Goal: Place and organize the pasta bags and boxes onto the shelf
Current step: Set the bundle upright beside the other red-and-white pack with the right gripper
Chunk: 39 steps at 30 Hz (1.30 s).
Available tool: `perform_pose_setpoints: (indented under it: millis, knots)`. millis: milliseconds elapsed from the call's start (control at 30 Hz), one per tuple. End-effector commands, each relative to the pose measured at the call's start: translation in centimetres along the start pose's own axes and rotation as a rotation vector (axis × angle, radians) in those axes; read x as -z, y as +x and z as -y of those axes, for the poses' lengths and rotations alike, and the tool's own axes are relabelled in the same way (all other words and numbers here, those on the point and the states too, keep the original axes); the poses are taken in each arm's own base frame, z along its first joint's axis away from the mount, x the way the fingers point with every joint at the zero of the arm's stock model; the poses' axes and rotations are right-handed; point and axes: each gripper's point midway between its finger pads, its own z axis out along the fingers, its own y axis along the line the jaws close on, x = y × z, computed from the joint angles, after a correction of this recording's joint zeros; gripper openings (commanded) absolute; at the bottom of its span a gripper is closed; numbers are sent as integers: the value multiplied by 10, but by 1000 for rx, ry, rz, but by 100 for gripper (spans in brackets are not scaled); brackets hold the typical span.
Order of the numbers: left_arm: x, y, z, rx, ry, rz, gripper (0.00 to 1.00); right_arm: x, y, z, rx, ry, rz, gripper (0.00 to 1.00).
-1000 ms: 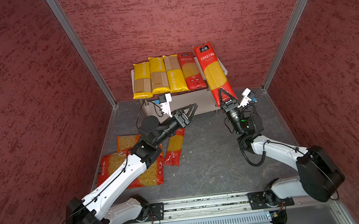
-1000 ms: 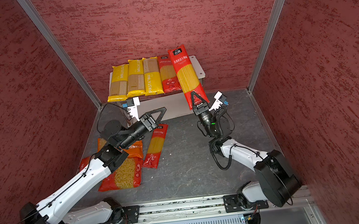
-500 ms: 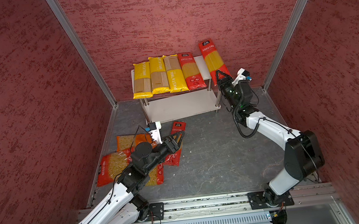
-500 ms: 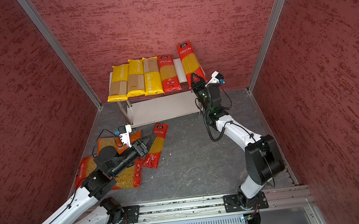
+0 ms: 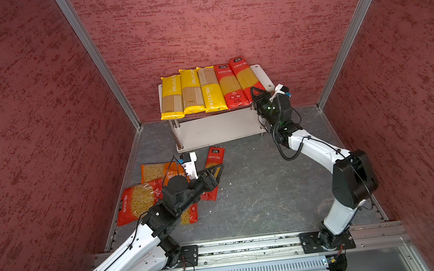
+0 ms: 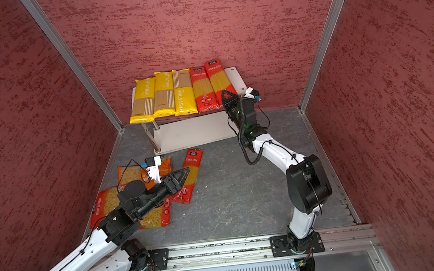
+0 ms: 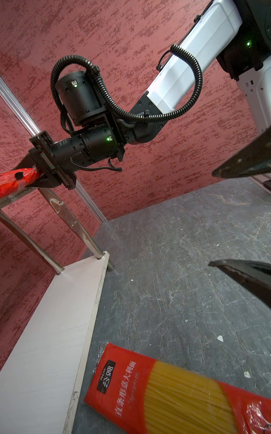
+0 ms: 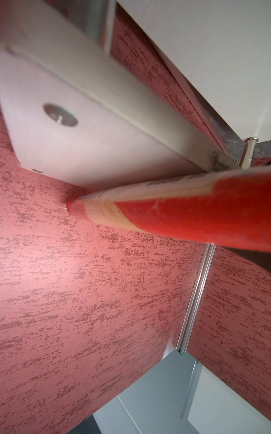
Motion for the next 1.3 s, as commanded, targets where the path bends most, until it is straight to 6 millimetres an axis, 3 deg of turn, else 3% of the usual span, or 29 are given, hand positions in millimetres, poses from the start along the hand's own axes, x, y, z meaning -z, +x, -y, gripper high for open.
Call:
perform_pose_setpoints:
  millis: [0, 100, 267, 500, 600, 767, 967, 1133, 1267]
  knots:
    - [1, -5, 5, -22, 1, 16, 55, 10, -2, -69, -21, -169, -10, 43]
    - [1, -4, 5, -23, 1, 15, 55, 20, -4, -65, 11, -144, -7, 50]
    - [-2, -3, 5, -28, -1, 7, 55, 42, -13, -45, 22, -83, 12, 51]
    - [-8, 0, 6, -34, 0, -6, 55, 53, -20, -33, 24, -47, 6, 51]
    - [-8, 1, 6, -31, 0, -5, 55, 50, -22, -34, 26, -50, 6, 46]
    - [-7, 3, 4, -37, -6, -7, 55, 34, -15, -44, 27, -95, -40, 23]
    - [-6, 3, 5, -38, -10, -3, 55, 22, 5, -49, -6, -119, -98, 20]
    - [-5, 4, 4, -41, -14, -2, 55, 16, 17, -39, -26, -111, -128, 24]
    - [-5, 5, 5, -43, -18, -2, 55, 24, 17, -33, -42, -108, -127, 43]
